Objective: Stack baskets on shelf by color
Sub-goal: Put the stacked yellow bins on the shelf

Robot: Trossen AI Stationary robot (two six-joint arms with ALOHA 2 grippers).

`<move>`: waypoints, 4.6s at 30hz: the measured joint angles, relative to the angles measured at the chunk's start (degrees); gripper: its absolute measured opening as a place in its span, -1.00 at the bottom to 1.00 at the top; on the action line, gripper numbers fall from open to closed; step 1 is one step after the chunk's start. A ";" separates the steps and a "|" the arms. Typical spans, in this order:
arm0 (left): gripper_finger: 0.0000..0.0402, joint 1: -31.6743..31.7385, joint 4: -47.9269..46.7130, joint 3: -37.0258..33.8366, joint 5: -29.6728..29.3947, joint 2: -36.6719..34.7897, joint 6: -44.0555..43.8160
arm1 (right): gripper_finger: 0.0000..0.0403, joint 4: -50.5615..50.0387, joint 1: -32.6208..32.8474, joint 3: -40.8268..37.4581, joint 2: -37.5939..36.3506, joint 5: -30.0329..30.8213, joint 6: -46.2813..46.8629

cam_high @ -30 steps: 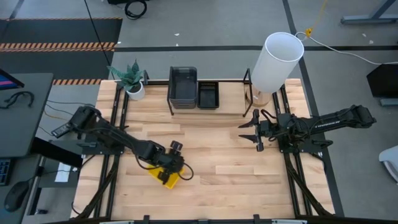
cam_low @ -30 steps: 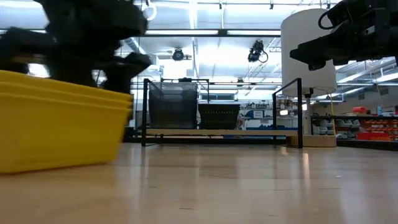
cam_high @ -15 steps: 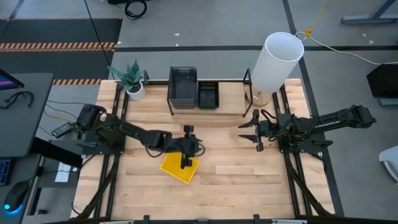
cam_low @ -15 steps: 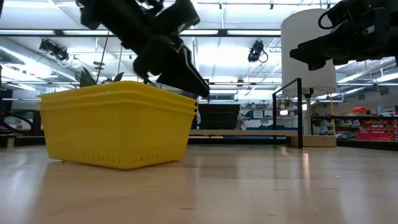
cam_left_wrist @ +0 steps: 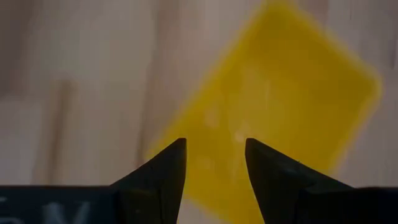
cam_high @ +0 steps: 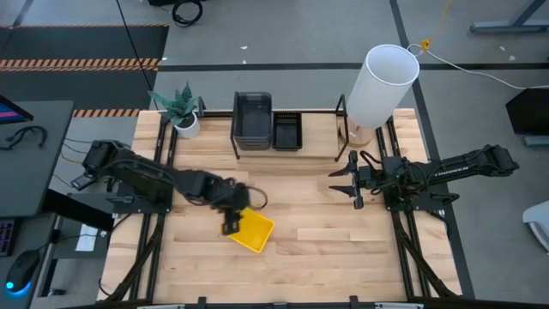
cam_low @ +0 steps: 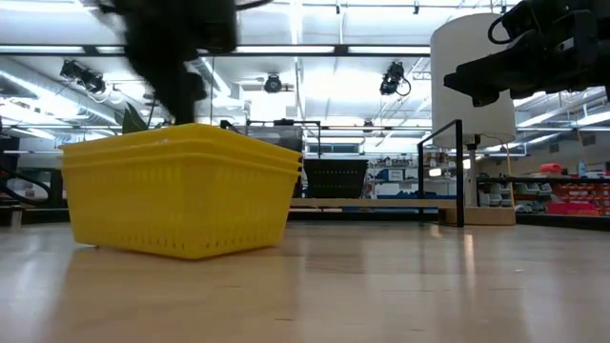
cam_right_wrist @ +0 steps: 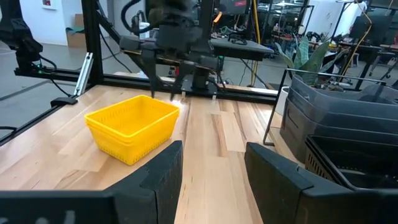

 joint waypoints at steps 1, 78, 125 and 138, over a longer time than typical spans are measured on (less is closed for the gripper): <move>-0.14 -0.95 -2.53 0.00 0.45 -0.36 -1.08 | -0.11 0.00 0.00 0.00 0.00 0.00 0.00; -0.64 12.23 63.71 -40.56 -21.32 -29.17 20.70 | -0.11 11.93 0.00 0.49 2.02 0.03 23.27; -0.98 6.32 63.25 -58.38 -23.20 -69.15 27.83 | -0.07 -39.47 19.37 66.44 71.58 9.22 27.62; -0.98 -3.34 63.72 -58.40 -34.27 -75.51 39.21 | 0.17 -42.29 20.64 74.05 79.34 13.55 29.24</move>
